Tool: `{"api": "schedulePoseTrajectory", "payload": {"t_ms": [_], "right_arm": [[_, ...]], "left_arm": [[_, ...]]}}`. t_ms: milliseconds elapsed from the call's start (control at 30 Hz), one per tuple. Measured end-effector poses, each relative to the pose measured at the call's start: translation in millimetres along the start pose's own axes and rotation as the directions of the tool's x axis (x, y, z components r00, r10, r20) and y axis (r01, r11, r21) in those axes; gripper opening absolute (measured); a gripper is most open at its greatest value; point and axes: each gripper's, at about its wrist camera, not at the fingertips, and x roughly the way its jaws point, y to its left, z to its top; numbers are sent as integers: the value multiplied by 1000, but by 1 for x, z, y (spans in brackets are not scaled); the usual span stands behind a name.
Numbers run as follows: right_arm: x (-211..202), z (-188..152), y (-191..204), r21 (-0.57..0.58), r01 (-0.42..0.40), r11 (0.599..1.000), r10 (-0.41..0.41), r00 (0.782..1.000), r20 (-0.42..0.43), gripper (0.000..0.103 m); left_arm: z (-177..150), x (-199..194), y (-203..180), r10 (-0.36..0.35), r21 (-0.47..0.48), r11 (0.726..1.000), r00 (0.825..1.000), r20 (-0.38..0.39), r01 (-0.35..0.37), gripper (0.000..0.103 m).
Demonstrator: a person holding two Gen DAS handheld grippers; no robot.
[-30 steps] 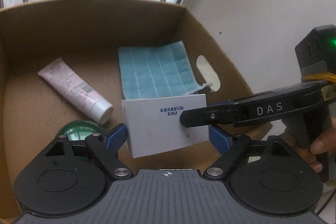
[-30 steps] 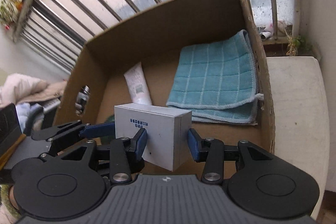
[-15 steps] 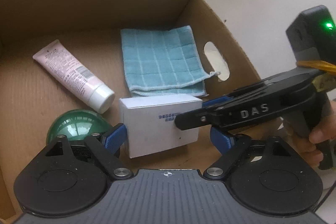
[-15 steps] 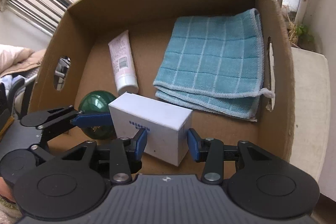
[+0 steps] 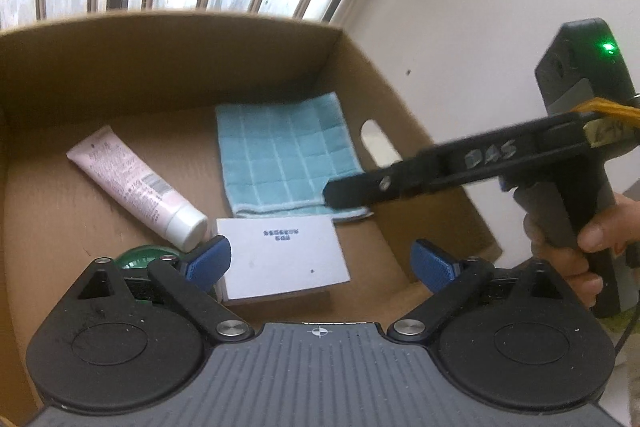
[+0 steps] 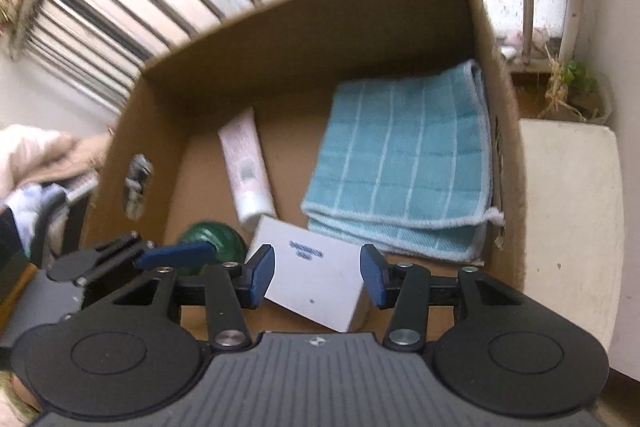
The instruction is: Organize objects
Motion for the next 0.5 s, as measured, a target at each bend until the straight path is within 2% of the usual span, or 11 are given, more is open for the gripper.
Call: {"api": "schedulePoseTrajectory", "payload": {"t_ms": [67, 100, 200, 233, 300, 333, 433, 500], "right_arm": [[-17, -3, 3, 0, -42, 999, 42, 997, 66, 55], [-28, -7, 6, -5, -59, 998, 60, 992, 107, 61], [-63, -26, 18, -45, -100, 994, 108, 964, 245, 75], [-75, -36, 22, -65, -113, 991, 127, 947, 295, 81], [-96, -56, 28, -97, -137, 986, 164, 908, 386, 91], [-107, -69, 31, -113, -151, 982, 185, 876, 445, 98], [-127, -104, 38, -145, -155, 977, 210, 789, 577, 103], [-133, -126, 40, -136, -142, 981, 196, 739, 645, 103]], "left_arm": [[-4, -15, -4, 4, 25, 1000, 999, 42, -5, 98], [-7, -23, -7, 6, 38, 999, 998, 65, -8, 100], [-20, -51, -14, 5, 60, 998, 990, 142, -13, 103], [-27, -61, -16, 7, 68, 998, 985, 170, -19, 103], [-38, -75, -21, 27, 85, 995, 978, 207, -45, 103], [-44, -81, -24, 48, 92, 993, 974, 220, -70, 103], [-64, -93, -36, 126, 123, 979, 959, 255, -162, 103], [-80, -100, -43, 172, 137, 966, 941, 293, -220, 103]]}}
